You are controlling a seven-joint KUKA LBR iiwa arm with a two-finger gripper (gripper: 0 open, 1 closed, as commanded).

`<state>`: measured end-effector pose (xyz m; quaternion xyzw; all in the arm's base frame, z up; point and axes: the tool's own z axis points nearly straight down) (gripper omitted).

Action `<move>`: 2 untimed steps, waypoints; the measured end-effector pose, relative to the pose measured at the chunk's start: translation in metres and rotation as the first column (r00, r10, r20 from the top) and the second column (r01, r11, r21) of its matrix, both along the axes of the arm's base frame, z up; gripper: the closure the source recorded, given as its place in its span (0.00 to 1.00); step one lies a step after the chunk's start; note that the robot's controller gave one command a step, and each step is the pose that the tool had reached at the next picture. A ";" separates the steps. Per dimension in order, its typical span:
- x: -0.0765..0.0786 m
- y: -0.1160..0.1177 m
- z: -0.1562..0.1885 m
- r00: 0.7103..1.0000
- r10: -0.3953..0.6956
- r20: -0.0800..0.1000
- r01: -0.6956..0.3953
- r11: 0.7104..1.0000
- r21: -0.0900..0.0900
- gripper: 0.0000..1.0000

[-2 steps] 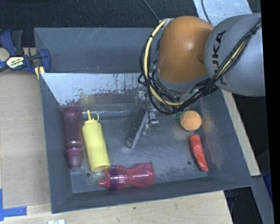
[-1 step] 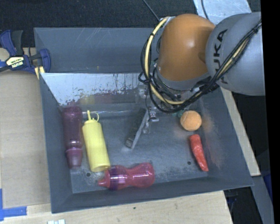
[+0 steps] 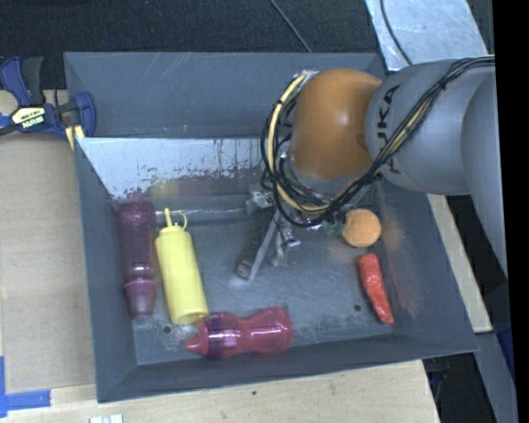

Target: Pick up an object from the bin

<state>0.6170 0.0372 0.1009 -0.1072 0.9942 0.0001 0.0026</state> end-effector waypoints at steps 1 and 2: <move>0.009 -0.002 0.039 0.996 0.093 0.013 -0.093 0.996 0.000 0.00; 0.008 0.024 -0.001 0.977 0.213 -0.002 -0.213 0.977 -0.001 0.00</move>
Offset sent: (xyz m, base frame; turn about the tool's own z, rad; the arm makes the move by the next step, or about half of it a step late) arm 0.0076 0.0241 -0.0009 -0.2161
